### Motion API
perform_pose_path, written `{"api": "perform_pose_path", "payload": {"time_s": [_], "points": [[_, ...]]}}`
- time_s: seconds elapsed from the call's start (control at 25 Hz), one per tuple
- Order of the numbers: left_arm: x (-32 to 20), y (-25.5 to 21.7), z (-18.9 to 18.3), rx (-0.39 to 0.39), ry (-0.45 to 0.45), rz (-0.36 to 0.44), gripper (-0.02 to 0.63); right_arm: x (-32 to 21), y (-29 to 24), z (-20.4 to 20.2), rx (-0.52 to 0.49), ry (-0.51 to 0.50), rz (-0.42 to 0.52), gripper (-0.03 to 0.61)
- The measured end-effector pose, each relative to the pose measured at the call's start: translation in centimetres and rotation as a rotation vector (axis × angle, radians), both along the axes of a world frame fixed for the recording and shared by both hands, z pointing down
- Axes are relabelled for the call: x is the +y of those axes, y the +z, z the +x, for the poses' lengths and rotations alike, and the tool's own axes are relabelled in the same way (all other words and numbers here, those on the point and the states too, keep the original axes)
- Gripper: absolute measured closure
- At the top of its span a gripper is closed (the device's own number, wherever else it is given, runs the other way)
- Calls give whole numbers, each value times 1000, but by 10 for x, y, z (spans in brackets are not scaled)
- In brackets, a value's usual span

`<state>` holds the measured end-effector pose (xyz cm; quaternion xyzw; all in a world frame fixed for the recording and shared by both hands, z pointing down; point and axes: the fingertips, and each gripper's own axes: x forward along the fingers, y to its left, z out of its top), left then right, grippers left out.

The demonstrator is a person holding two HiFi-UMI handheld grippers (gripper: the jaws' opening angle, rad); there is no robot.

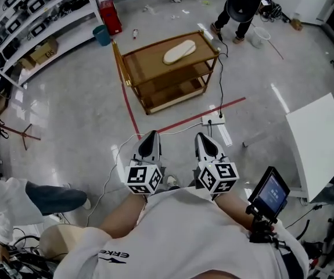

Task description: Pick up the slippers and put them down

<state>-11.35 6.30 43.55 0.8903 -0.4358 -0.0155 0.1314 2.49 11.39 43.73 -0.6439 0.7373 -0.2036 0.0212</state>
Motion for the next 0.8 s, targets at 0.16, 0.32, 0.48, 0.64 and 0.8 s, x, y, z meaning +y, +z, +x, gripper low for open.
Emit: {"api": "perform_pose_path", "payload": {"time_s": [0.16,0.32,0.48,0.64,0.8], "points": [[-22,1,-5,-1,19,-20,611,-22,-1,-5,1,19,-17,574],[-47,5,6,-9,36,-36,612,-46,-2,7,-3,38,-23,574],[-76,12,22,-16,38,-41,611,-75,7,23,-10,41,-27,574],[-105,16,50,-28,28,-47,611,-107,11,54,-23,34,-30,574],[-141,17,78,-42,23,-42,611,-144,10,82,-36,30,-16,574]]}}
